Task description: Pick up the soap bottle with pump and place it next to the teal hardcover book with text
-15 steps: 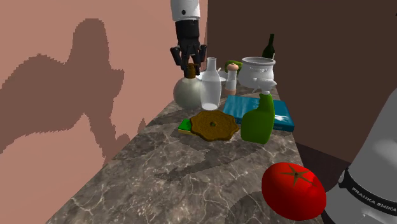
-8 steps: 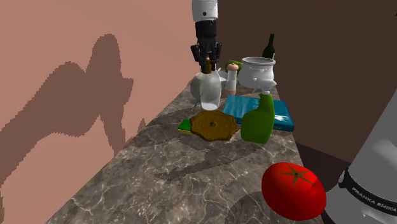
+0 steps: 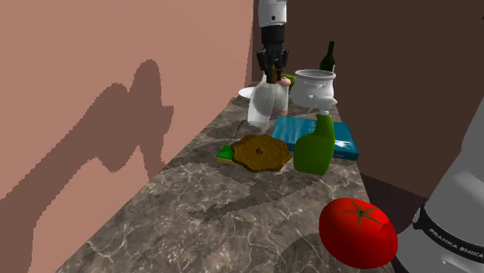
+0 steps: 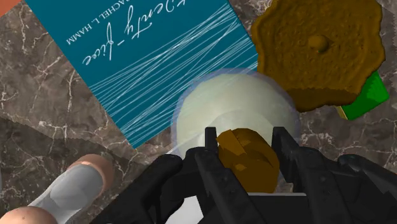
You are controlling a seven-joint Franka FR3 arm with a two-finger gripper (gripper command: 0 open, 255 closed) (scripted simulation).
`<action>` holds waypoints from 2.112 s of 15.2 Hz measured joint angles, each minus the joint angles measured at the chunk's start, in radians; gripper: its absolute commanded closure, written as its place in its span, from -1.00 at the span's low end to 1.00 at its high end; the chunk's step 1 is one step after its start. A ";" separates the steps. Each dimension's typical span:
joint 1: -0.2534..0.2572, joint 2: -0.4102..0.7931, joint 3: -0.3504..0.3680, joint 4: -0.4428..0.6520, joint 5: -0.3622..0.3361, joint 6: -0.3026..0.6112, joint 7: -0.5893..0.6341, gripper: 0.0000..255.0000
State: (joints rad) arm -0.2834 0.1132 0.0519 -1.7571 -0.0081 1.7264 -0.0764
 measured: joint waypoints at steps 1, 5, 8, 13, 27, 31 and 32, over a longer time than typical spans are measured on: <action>-0.011 0.008 -0.009 0.013 -0.002 -0.005 -0.020 1.00; -0.059 0.057 -0.047 0.075 -0.010 -0.017 -0.105 1.00; -0.095 0.099 -0.073 0.135 -0.014 -0.034 -0.167 1.00; -0.159 0.184 -0.113 0.258 -0.014 -0.069 -0.270 1.00; -0.325 0.527 -0.170 0.737 0.011 -0.197 -0.479 1.00; -0.323 0.517 -0.170 0.665 0.010 -0.135 -0.479 1.00; -0.322 0.514 -0.170 0.645 0.010 -0.118 -0.478 1.00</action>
State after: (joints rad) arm -0.6057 0.6268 -0.1178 -1.1126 0.0018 1.6085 -0.5546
